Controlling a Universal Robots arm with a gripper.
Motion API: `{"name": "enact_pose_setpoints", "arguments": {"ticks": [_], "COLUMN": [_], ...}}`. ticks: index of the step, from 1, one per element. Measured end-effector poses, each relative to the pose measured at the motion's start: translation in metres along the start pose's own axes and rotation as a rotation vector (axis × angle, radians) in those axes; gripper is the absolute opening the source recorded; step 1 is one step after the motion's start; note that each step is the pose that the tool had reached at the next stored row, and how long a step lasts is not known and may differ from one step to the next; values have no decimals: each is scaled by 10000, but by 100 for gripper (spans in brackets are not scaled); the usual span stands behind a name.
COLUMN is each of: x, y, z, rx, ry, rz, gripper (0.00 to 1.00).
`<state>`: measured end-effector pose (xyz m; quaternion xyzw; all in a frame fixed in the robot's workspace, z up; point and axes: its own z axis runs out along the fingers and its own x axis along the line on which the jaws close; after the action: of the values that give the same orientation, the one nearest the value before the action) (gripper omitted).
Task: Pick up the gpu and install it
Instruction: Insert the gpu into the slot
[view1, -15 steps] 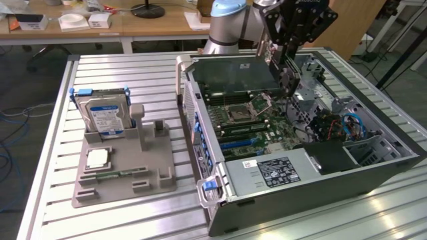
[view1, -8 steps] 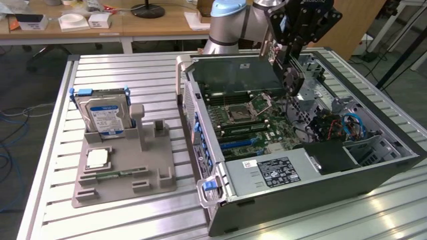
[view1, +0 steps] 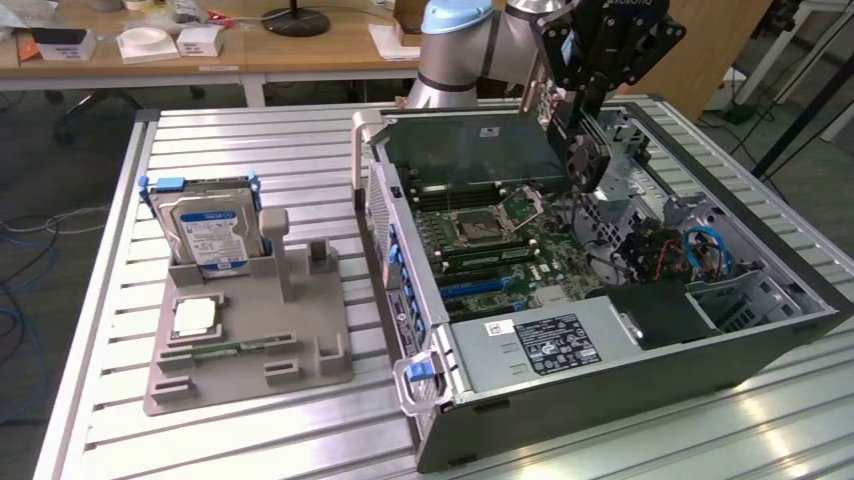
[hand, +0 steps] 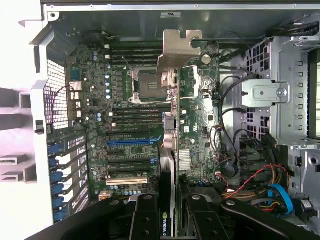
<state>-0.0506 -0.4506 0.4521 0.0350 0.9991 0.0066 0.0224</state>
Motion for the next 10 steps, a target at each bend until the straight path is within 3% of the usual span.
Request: {"name": "enact_pose_setpoints", "arguments": {"ticks": [10], "x": [0], "y": [0], "z": [0], "rx": [-4], "ry": [1], "rz": [-120], "gripper": [26]}}
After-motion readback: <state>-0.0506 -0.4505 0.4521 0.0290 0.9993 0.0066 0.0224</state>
